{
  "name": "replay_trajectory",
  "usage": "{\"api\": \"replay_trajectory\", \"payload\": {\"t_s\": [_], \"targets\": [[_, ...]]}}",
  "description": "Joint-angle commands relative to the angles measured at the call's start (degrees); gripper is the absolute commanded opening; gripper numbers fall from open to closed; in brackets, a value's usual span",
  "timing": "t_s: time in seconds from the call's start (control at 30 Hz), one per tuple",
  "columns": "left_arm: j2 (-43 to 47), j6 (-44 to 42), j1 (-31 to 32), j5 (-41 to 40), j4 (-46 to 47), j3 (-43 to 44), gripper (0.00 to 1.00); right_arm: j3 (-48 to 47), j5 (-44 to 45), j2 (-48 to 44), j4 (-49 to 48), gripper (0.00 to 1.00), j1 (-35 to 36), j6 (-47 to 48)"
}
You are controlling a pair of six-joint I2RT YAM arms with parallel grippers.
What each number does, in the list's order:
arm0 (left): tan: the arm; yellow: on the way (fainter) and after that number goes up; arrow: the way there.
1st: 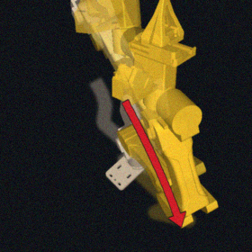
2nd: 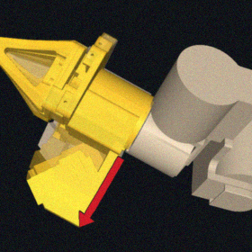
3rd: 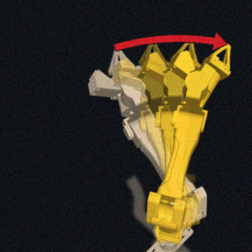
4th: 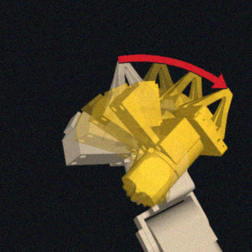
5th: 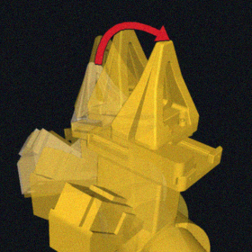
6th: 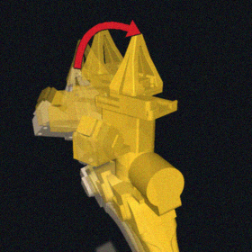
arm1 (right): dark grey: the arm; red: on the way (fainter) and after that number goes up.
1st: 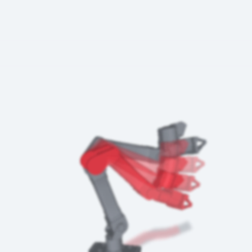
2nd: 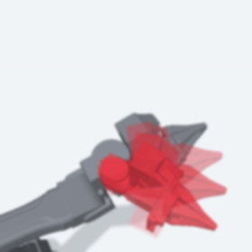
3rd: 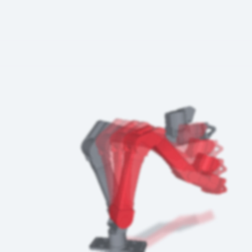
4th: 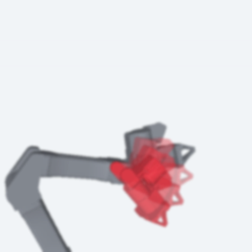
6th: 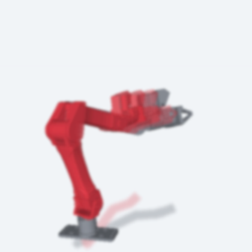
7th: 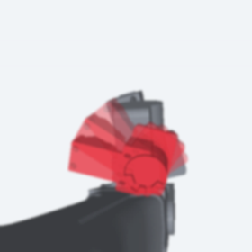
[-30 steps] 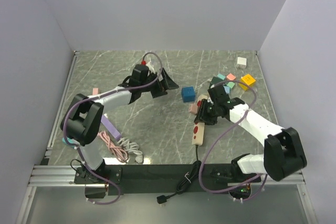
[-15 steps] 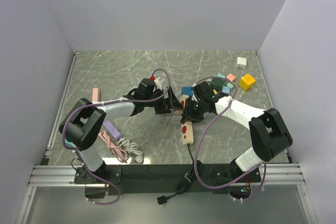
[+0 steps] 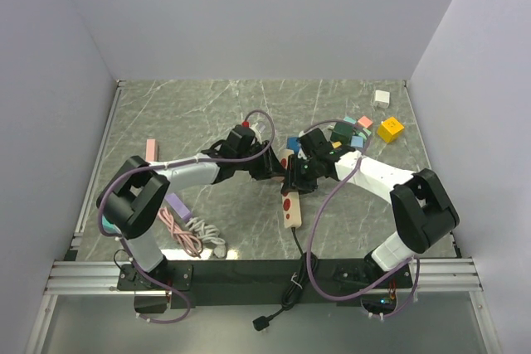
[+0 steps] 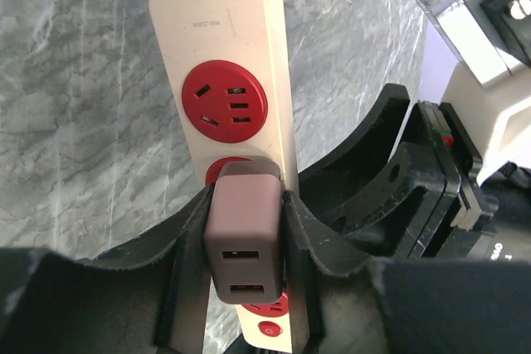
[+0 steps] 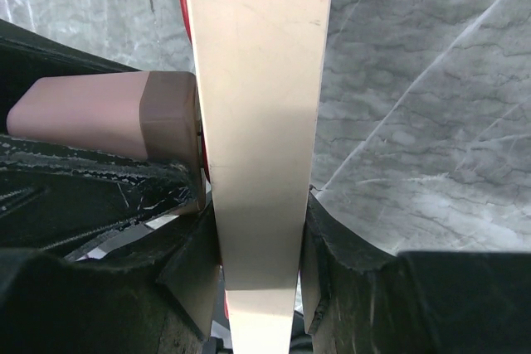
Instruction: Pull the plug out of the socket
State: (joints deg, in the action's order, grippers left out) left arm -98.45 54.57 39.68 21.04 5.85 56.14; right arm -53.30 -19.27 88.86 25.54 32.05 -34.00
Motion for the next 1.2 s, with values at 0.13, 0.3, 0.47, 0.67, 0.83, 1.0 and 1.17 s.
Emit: {"api": "replay_trajectory", "payload": {"t_s": [0.13, 0.3, 0.47, 0.67, 0.83, 1.0, 1.17], "targets": [[-0.6, -0.69, 1.19, -1.61, -1.72, 2.58, 0.01, -2.34, 1.95, 0.88, -3.03, 0.0, 1.26, -2.21], [3.7, -0.43, -0.21, -1.71, 2.48, -3.48, 0.01, 2.48, 1.87, 2.54, -6.46, 0.0, -1.82, -4.5], [8.1, 1.68, -2.76, 1.98, 12.76, -13.23, 0.01, 5.65, -0.24, 4.74, -9.54, 0.0, -2.87, -3.88], [11.61, 5.2, -4.61, 5.68, 27.28, -21.42, 0.01, 7.68, -1.48, 4.13, -11.83, 0.0, -3.4, -4.23], [12.84, 3.63, -4.88, 4.72, 21.95, -19.77, 0.01, 6.63, 0.8, 3.51, -8.77, 0.0, -3.58, -3.09], [15.13, -2.52, -4.88, -1.86, 0.8, -10.55, 0.01, 4.34, 4.94, 3.25, -4.45, 0.0, -3.58, -1.95], [20.75, -4.82, -4.88, -3.1, -1.27, -9.38, 0.01, 4.69, 3.01, 0.88, -5.41, 0.0, -3.75, -1.69]]}}
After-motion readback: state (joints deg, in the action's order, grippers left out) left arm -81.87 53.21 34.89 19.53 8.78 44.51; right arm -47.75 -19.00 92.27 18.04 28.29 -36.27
